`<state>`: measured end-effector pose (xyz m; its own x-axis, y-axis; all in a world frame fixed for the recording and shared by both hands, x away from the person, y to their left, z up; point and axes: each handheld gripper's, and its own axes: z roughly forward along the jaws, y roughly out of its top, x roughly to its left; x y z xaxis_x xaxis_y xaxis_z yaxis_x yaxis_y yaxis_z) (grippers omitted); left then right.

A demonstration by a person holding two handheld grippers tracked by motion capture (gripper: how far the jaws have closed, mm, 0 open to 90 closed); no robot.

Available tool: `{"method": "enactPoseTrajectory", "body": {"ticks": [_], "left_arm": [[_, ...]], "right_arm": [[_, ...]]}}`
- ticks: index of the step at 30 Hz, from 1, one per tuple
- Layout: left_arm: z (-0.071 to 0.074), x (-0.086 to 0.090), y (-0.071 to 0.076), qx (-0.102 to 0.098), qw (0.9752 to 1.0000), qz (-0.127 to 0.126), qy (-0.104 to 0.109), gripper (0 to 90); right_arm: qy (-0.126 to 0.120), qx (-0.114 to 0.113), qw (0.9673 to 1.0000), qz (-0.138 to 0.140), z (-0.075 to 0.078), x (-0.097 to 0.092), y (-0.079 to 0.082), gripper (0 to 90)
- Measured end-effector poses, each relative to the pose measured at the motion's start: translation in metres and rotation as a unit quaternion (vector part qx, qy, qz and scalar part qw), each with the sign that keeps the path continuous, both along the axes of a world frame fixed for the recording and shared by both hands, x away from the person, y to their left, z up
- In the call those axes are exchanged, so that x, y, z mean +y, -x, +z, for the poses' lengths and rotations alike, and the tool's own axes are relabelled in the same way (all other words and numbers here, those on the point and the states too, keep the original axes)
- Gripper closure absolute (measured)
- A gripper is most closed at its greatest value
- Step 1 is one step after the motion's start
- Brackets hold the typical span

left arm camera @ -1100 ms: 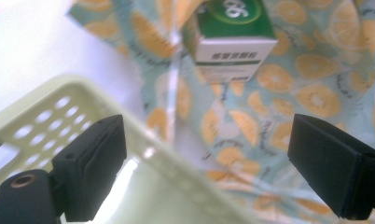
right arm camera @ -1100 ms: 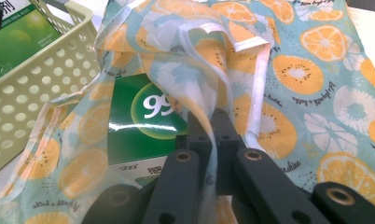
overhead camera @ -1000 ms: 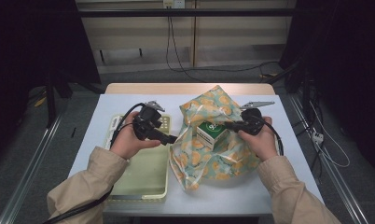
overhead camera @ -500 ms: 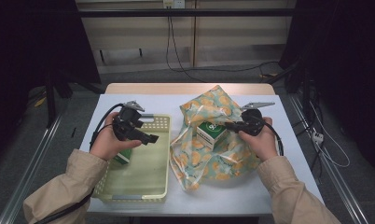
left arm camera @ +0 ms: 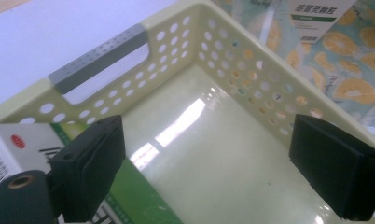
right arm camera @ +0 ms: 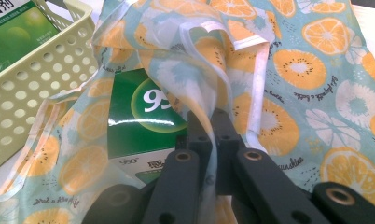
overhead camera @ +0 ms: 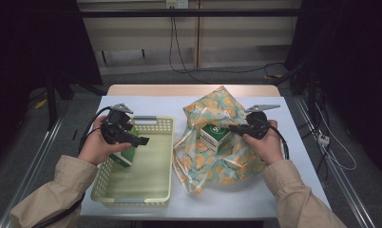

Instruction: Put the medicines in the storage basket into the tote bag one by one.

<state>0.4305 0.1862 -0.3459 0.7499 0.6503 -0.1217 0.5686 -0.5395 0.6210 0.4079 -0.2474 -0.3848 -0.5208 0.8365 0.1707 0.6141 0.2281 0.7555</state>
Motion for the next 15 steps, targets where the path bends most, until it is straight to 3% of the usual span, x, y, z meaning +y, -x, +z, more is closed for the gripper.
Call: {"method": "enactPoseTrajectory", "body": {"ticks": [9,15], "left_arm": [[-0.004,0.015,-0.005,-0.007,0.9996,0.024,-0.01,9.6],[-0.003,0.033,-0.008,-0.016,0.9983,0.056,-0.008,9.5]], "right_arm": [[-0.001,0.001,1.0,0.001,-0.002,0.001,-0.002,89.2],[-0.001,0.002,1.0,0.001,-0.001,0.001,-0.002,89.2]]}}
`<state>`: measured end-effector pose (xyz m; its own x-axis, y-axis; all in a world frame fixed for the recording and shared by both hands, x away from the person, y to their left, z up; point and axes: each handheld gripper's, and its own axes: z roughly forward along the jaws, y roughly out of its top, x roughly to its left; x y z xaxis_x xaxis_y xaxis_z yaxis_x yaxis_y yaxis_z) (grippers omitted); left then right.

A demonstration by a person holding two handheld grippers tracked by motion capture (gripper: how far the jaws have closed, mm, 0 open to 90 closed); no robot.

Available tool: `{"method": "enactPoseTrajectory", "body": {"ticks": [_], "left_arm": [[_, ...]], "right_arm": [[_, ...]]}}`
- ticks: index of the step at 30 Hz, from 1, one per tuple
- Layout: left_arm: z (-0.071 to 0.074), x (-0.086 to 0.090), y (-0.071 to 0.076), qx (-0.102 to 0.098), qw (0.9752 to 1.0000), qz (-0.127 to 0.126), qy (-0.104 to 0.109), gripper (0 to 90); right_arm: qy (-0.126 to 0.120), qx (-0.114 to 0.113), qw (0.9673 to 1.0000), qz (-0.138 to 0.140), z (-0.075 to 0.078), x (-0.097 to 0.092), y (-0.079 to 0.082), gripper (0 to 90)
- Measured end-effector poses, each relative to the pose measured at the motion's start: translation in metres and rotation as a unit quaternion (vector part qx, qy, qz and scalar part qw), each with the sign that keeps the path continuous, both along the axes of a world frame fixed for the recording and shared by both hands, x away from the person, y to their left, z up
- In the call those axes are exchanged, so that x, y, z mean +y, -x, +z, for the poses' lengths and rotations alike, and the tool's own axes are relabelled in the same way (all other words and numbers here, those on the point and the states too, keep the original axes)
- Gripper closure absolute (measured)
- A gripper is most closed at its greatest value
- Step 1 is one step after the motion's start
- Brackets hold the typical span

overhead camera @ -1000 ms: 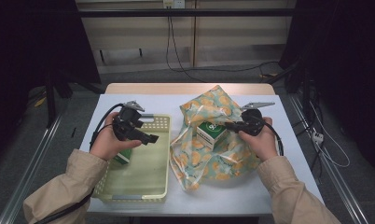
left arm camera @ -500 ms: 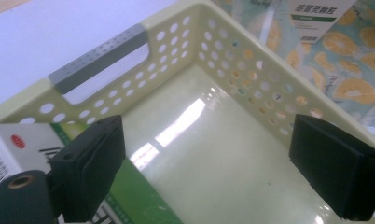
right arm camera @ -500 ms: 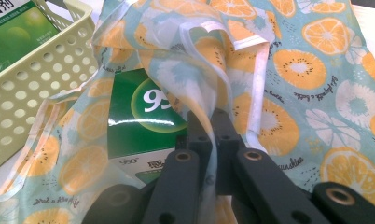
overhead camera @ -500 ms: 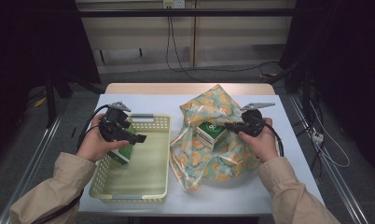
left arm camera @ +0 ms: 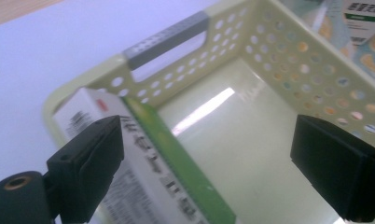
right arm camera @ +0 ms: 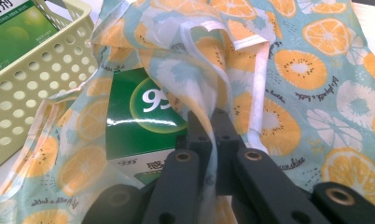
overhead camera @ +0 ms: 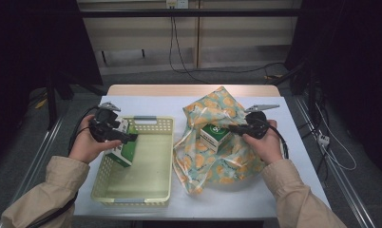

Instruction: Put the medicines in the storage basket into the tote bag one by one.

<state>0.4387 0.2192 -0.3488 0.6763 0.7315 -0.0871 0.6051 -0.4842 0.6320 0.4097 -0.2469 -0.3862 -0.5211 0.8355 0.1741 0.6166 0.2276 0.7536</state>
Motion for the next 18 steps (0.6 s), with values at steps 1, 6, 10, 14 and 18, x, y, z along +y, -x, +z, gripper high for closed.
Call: {"method": "enactPoseTrajectory", "body": {"ticks": [1,6,10,14,18], "left_arm": [[-0.001,0.002,0.0,0.0,1.0,0.008,-0.003,9.5],[-0.008,0.013,-0.003,0.007,0.9997,0.02,-0.008,9.8],[-0.014,0.014,-0.004,0.014,0.9996,0.021,-0.007,10.7],[-0.017,0.009,-0.003,0.018,0.9996,0.02,-0.012,10.3],[-0.019,0.005,-0.003,0.024,0.9996,0.011,-0.01,13.5]], "right_arm": [[0.0,-0.001,1.0,0.0,0.0,0.0,0.0,89.2],[-0.001,-0.002,1.0,0.001,0.0,0.0,0.0,89.2],[-0.001,-0.002,1.0,0.0,0.0,0.0,0.0,89.2],[-0.001,0.0,1.0,0.0,-0.001,0.0,0.0,89.1],[-0.002,-0.001,1.0,0.0,-0.001,0.001,-0.001,89.1]]}}
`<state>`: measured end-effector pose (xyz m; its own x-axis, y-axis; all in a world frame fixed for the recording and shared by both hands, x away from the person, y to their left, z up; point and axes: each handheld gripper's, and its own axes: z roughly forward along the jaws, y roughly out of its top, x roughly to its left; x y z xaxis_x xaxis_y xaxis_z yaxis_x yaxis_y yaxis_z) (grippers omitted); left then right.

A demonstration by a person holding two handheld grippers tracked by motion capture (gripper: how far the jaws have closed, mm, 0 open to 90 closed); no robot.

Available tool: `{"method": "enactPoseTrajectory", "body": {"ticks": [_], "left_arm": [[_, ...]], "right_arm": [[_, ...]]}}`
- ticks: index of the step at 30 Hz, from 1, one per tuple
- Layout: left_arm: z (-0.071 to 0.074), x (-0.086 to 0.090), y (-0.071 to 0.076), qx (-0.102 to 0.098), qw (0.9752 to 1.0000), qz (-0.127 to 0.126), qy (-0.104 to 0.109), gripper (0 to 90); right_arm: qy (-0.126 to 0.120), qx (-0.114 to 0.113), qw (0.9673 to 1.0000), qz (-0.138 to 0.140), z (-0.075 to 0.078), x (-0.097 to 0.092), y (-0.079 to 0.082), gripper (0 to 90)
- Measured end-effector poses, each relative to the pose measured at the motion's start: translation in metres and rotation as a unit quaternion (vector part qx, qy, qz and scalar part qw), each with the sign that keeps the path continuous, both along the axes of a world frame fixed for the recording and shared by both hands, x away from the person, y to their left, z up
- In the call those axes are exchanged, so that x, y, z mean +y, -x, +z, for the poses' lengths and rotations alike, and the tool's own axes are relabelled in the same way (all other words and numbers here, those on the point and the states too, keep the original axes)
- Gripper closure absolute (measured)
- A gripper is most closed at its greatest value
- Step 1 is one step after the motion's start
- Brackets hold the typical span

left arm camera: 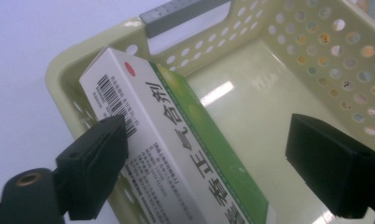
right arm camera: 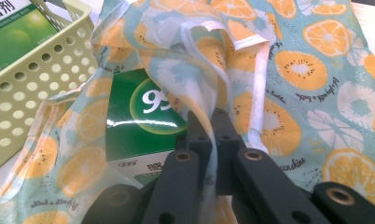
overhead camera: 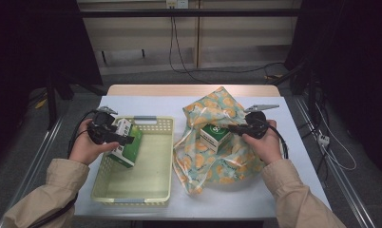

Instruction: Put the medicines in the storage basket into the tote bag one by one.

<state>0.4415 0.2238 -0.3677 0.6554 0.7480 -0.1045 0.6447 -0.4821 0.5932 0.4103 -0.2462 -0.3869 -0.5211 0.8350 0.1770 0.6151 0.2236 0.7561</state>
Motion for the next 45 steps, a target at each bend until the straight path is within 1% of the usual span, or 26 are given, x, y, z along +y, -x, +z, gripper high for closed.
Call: {"method": "enactPoseTrajectory", "body": {"ticks": [3,8,9,10,12,14,16,17,18,19,21,22,23,25,27,28,30,33,34,35,37,38,39,41,42,45], "left_arm": [[-0.003,-0.004,0.0,0.009,0.9999,-0.009,0.0,13.7],[-0.01,-0.007,-0.003,0.016,0.9999,-0.003,0.005,13.7],[-0.011,-0.008,-0.003,0.016,0.9999,-0.002,0.002,13.6],[-0.013,-0.009,-0.002,0.016,0.9999,-0.004,-0.004,13.4],[-0.015,-0.011,-0.002,0.017,0.9998,-0.006,0.001,12.8],[-0.018,-0.015,-0.003,0.022,0.9997,-0.009,-0.001,11.4],[-0.022,-0.022,-0.004,0.026,0.9996,-0.006,-0.009,11.0],[-0.024,-0.025,-0.004,0.031,0.9991,-0.002,-0.028,11.1],[-0.025,-0.029,-0.005,0.03,0.9987,0.003,-0.042,10.6],[-0.025,-0.032,-0.005,0.031,0.9984,0.001,-0.048,9.5],[-0.025,-0.037,-0.007,0.031,0.9983,0.004,-0.048,9.4],[-0.026,-0.04,-0.008,0.041,0.998,0.01,-0.048,9.2],[-0.028,-0.043,-0.008,0.044,0.9976,0.014,-0.051,9.3],[-0.033,-0.047,-0.01,0.053,0.996,0.024,-0.067,8.8],[-0.039,-0.052,-0.011,0.061,0.9949,0.04,-0.07,8.6],[-0.042,-0.053,-0.012,0.059,0.9941,0.041,-0.081,8.4],[-0.045,-0.057,-0.012,0.044,0.9925,0.054,-0.101,5.6],[-0.047,-0.058,-0.011,0.038,0.9916,0.063,-0.107,5.1],[-0.047,-0.058,-0.011,0.04,0.9909,0.067,-0.109,5.1],[-0.048,-0.056,-0.011,0.033,0.9901,0.074,-0.115,5.1],[-0.048,-0.053,-0.012,0.028,0.99,0.083,-0.111,5.1],[-0.047,-0.051,-0.012,0.026,0.9901,0.08,-0.112,6.7],[-0.047,-0.051,-0.011,0.024,0.99,0.086,-0.11,8.1],[-0.047,-0.051,-0.011,0.023,0.9892,0.082,-0.119,8.4],[-0.049,-0.053,-0.011,0.019,0.9894,0.084,-0.117,8.0],[-0.053,-0.056,-0.009,0.02,0.9889,0.075,-0.127,2.6]], "right_arm": [[-0.001,0.0,1.0,0.0,0.0,0.0,0.0,89.1],[-0.001,-0.001,1.0,0.0,0.0,0.0,0.0,89.1],[-0.002,-0.002,1.0,0.0,0.0,-0.001,0.0,89.1],[-0.002,-0.002,1.0,0.0,0.0,-0.001,0.0,89.1],[0.0,-0.001,1.0,0.0,0.0,-0.001,0.0,89.1],[-0.001,-0.002,1.0,0.0,0.0,-0.001,0.0,89.1],[0.0,-0.001,1.0,0.0,0.0,0.0,0.0,89.1],[0.0,-0.001,1.0,0.0,0.0,0.001,0.0,89.1],[-0.002,-0.003,1.0,0.001,0.0,0.002,0.0,89.1],[-0.002,-0.004,1.0,0.002,0.0,0.002,0.0,89.1],[-0.001,-0.004,1.0,0.002,0.0,0.002,0.0,89.1],[-0.001,-0.004,1.0,0.002,0.0,0.002,0.0,89.1],[-0.001,-0.003,1.0,0.001,0.0,0.001,0.0,89.1],[-0.002,-0.004,1.0,0.001,0.0,0.001,0.0,89.1],[-0.003,-0.005,1.0,0.0,0.001,0.001,0.0,89.1],[-0.003,-0.006,1.0,0.0,0.001,0.0,0.0,89.0],[-0.004,-0.006,1.0,0.0,0.001,0.0,0.001,89.0],[-0.004,-0.007,1.0,0.0,0.001,0.0,0.001,89.0],[-0.005,-0.007,1.0,0.001,0.001,0.0,0.001,89.0],[-0.004,-0.007,1.0,0.0,0.001,0.0,0.001,89.0],[-0.004,-0.006,1.0,0.0,0.0,0.0,0.001,89.0],[-0.004,-0.006,1.0,0.0,0.0,-0.001,0.001,89.0],[-0.005,-0.006,1.0,-0.001,0.0,-0.001,0.001,89.0],[-0.005,-0.005,1.0,-0.001,0.0,0.0,0.001,89.0],[-0.004,-0.004,1.0,0.001,0.0,0.0,0.001,89.0],[-0.006,-0.004,1.0,0.0,-0.001,0.0,0.001,88.9]]}}
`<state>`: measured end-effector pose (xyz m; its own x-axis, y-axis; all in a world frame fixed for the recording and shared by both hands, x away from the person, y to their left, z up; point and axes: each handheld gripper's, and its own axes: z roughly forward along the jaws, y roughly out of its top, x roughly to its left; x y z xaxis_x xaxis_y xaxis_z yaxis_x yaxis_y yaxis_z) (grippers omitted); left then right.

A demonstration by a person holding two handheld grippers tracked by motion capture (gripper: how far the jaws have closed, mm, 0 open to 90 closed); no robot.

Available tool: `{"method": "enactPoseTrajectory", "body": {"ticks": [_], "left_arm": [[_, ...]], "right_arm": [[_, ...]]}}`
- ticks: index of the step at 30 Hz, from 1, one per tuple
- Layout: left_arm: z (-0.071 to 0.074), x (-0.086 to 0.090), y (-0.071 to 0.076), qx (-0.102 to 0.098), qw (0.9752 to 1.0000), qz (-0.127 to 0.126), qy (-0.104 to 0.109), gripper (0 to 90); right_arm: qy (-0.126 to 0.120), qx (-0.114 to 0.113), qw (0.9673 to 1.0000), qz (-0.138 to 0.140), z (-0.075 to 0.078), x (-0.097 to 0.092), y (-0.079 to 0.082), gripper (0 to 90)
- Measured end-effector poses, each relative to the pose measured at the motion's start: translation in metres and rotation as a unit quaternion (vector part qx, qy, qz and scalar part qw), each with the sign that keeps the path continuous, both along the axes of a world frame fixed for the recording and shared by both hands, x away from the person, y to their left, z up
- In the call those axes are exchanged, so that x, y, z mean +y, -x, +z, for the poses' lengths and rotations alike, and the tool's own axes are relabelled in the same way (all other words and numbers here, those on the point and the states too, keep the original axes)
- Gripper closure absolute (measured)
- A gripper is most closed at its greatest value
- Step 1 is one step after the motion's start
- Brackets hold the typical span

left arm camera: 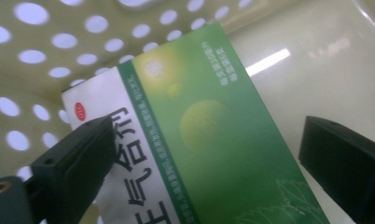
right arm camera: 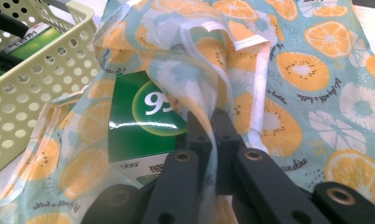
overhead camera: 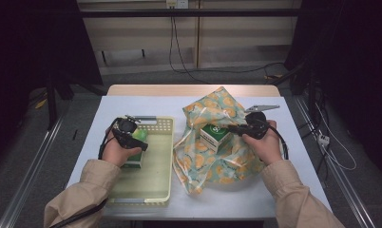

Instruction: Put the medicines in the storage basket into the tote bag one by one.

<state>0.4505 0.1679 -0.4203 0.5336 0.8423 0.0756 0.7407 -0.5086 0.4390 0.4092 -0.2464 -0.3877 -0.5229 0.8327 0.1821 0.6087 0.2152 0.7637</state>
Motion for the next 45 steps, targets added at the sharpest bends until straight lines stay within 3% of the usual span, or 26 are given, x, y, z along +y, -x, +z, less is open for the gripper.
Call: {"method": "enactPoseTrajectory", "body": {"ticks": [4,7,9,10,12,15,17,19,22,24,26,27,29,30,31,33,35,37,39,40,41,42,44,45], "left_arm": [[0.0,-0.005,0.006,-0.001,1.0,-0.003,-0.004,3.0],[0.003,-0.01,0.013,-0.012,0.9996,-0.023,0.006,15.6],[0.004,-0.012,0.015,-0.012,0.9995,-0.028,0.006,18.5],[0.005,-0.012,0.016,-0.017,0.9992,-0.035,-0.004,22.6],[0.008,-0.009,0.016,-0.022,0.9989,-0.039,0.012,36.0],[0.012,-0.005,0.015,-0.01,0.9983,-0.042,0.039,44.4],[0.018,-0.002,0.015,-0.002,0.997,-0.044,0.064,59.6],[0.023,0.004,0.013,-0.008,0.997,-0.035,0.069,62.4],[0.027,0.019,0.007,-0.016,0.997,-0.012,0.074,81.2],[0.025,0.025,0.003,0.0,0.9973,0.013,0.073,89.7],[0.022,0.02,0.003,0.01,0.9975,0.006,0.07,90.0],[0.017,0.014,0.004,0.023,0.9981,-0.004,0.056,90.0],[0.017,0.006,0.007,0.013,0.9992,-0.016,0.034,90.0],[0.016,0.004,0.008,0.018,0.9987,-0.019,0.045,90.0],[0.014,0.003,0.009,0.028,0.9969,-0.022,0.07,90.0],[0.013,-0.002,0.013,0.023,0.9963,-0.033,0.075,90.0],[0.012,-0.008,0.017,0.032,0.9935,-0.044,0.099,90.0],[0.012,-0.016,0.022,0.036,0.9915,-0.065,0.107,90.0],[0.014,-0.022,0.025,0.035,0.9908,-0.075,0.107,90.0],[0.016,-0.021,0.025,0.041,0.9893,-0.069,0.122,90.0],[0.018,-0.02,0.024,0.033,0.9903,-0.052,0.125,80.9],[0.022,-0.017,0.023,0.017,0.993,-0.038,0.111,61.4],[0.027,-0.005,0.019,0.009,0.993,0.004,0.117,41.5],[0.027,0.002,0.017,0.011,0.9932,0.029,0.112,26.5]], "right_arm": [[-0.001,-0.001,1.0,-0.001,0.0,-0.001,0.0,88.9],[-0.001,-0.001,1.0,-0.001,0.0,-0.001,0.0,88.9],[-0.001,-0.001,1.0,-0.001,-0.001,0.0,-0.001,88.8],[0.0,0.0,1.0,-0.002,-0.001,0.0,-0.001,88.8],[0.0,-0.001,1.0,-0.001,-0.001,0.001,-0.001,88.8],[0.0,-0.001,1.0,-0.001,0.0,0.001,0.0,88.7],[-0.001,-0.002,1.0,-0.003,0.001,0.0,0.0,88.7],[-0.001,-0.003,1.0,-0.004,0.001,-0.002,0.0,88.7],[-0.002,-0.004,1.0,-0.005,0.002,-0.003,0.0,88.8],[-0.003,-0.004,1.0,-0.005,0.002,-0.003,0.0,88.7],[-0.002,-0.004,1.0,-0.004,0.002,-0.002,0.0,88.8],[-0.002,-0.003,1.0,-0.004,0.002,-0.001,-0.001,88.8],[-0.003,-0.005,1.0,-0.003,0.002,0.0,-0.001,88.7],[-0.004,-0.005,1.0,-0.003,0.002,0.0,-0.001,88.8],[-0.004,-0.004,1.0,-0.003,0.002,0.001,-0.001,88.8],[-0.003,-0.005,1.0,-0.003,0.002,0.001,-0.001,88.8],[-0.002,-0.005,1.0,-0.002,0.002,0.001,-0.001,88.8],[-0.002,-0.006,1.0,-0.001,0.002,0.002,-0.002,88.8],[-0.002,-0.005,1.0,-0.001,0.003,0.002,-0.002,88.8],[-0.002,-0.005,1.0,-0.001,0.003,0.002,-0.002,88.8],[-0.001,-0.005,1.0,-0.002,0.003,0.002,-0.001,88.8],[-0.001,-0.005,1.0,-0.001,0.003,0.002,-0.001,88.8],[-0.002,-0.006,1.0,-0.001,0.004,0.002,-0.001,88.8],[-0.001,-0.006,1.0,0.0,0.004,0.002,-0.001,88.8]]}}
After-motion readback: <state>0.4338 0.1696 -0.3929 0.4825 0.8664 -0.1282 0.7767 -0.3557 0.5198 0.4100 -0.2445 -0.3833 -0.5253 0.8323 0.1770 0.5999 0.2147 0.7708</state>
